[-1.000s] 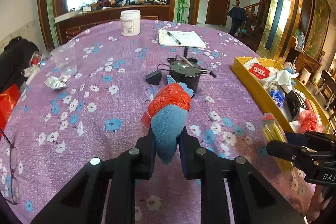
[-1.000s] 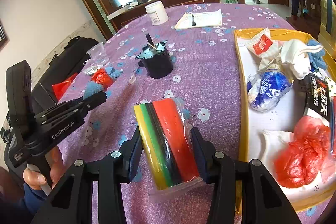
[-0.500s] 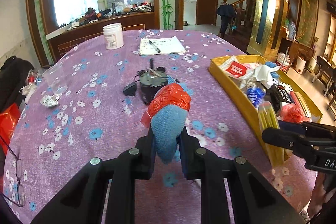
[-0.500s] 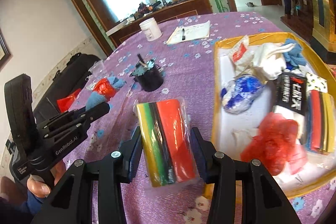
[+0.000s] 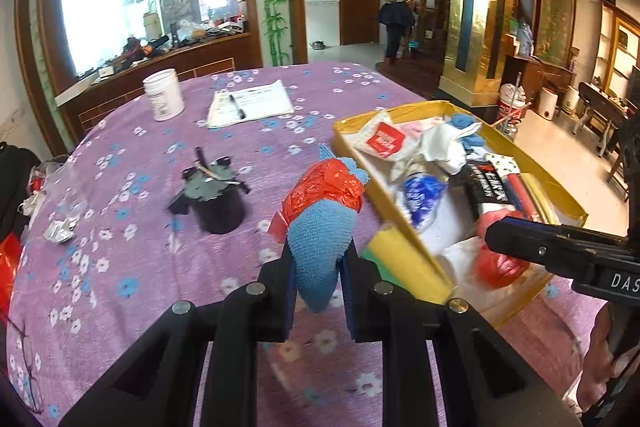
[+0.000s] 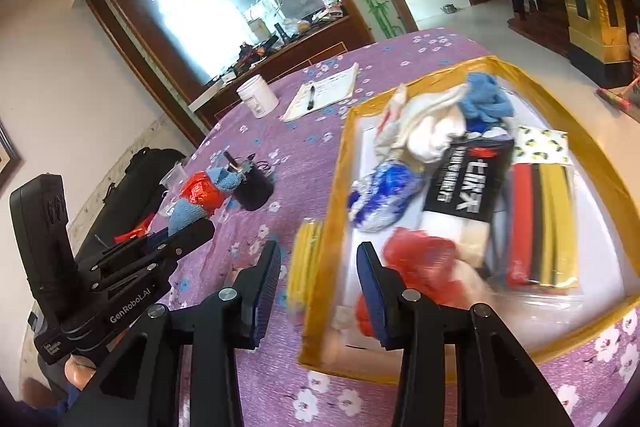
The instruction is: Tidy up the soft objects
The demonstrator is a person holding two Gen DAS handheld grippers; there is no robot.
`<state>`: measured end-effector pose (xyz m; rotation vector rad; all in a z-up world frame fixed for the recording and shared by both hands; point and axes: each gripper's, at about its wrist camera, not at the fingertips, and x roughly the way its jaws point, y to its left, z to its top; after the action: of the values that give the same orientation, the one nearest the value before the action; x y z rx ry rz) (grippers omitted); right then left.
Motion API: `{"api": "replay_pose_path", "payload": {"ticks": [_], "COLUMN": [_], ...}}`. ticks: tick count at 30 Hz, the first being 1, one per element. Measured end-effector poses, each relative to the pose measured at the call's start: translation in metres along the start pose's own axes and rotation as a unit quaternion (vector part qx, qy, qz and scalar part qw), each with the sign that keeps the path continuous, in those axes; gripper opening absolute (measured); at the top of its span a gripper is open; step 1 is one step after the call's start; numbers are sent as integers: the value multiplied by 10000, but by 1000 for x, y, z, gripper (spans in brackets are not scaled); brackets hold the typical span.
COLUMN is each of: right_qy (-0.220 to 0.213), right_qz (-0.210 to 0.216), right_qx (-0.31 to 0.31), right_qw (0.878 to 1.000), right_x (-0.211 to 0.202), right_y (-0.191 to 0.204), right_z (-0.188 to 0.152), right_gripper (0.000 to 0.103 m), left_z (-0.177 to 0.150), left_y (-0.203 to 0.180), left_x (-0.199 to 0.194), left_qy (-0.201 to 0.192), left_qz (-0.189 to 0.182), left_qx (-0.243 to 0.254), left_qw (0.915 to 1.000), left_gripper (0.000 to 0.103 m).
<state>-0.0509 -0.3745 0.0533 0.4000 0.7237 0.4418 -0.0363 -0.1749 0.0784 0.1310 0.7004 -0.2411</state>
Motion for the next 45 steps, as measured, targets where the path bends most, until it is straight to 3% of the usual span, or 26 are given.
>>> {"api": "replay_pose_path", "payload": {"ticks": [4, 12, 19, 26, 29, 30, 32, 33, 37, 40, 45], "right_qy": [143, 725, 706, 504, 612, 654, 933, 1000, 825, 1041, 1225], "right_qz": [68, -589, -1111, -1843, -1590, -1341, -387, -209, -765, -740, -735], "right_qx": [-388, -1155, -1587, -2370, -2478, -2412, -2139, -2002, -1968, -1648, -2037], "right_qw": [9991, 9889, 9785, 9525, 9537, 9589, 9716, 9744, 9740, 9780, 9686], "right_x": [3, 53, 68, 76, 78, 77, 73, 72, 68, 75, 95], "right_y": [15, 49, 72, 102, 115, 117, 119, 118, 108, 96, 115], "right_z": [-3, -16, -24, -36, -42, -41, -37, -35, -25, -22, -30], "right_gripper": [44, 44, 46, 46, 51, 52, 51, 51, 51, 51, 63], "left_z": [1, -7, -16, -25, -28, -29, -31, -31, -35, -37, -39], "left_y": [2, 34, 64, 89, 97, 99, 104, 105, 111, 115, 118], "left_x": [1, -1, -7, -10, -11, -12, -13, -13, -15, -13, -12], "left_qy": [5, 46, 11, 34, 20, 17, 11, 14, -1, 8, 15], "left_qz": [16, 106, 131, 175, 188, 187, 198, 200, 197, 173, 137], "left_qx": [-36, -344, -608, -858, -927, -947, -1002, -1014, -1055, -1097, -1124], "left_qw": [10000, 9993, 9981, 9962, 9955, 9953, 9948, 9946, 9942, 9938, 9936], "left_gripper": [18, 18, 18, 18, 18, 18, 18, 18, 18, 18, 18]}}
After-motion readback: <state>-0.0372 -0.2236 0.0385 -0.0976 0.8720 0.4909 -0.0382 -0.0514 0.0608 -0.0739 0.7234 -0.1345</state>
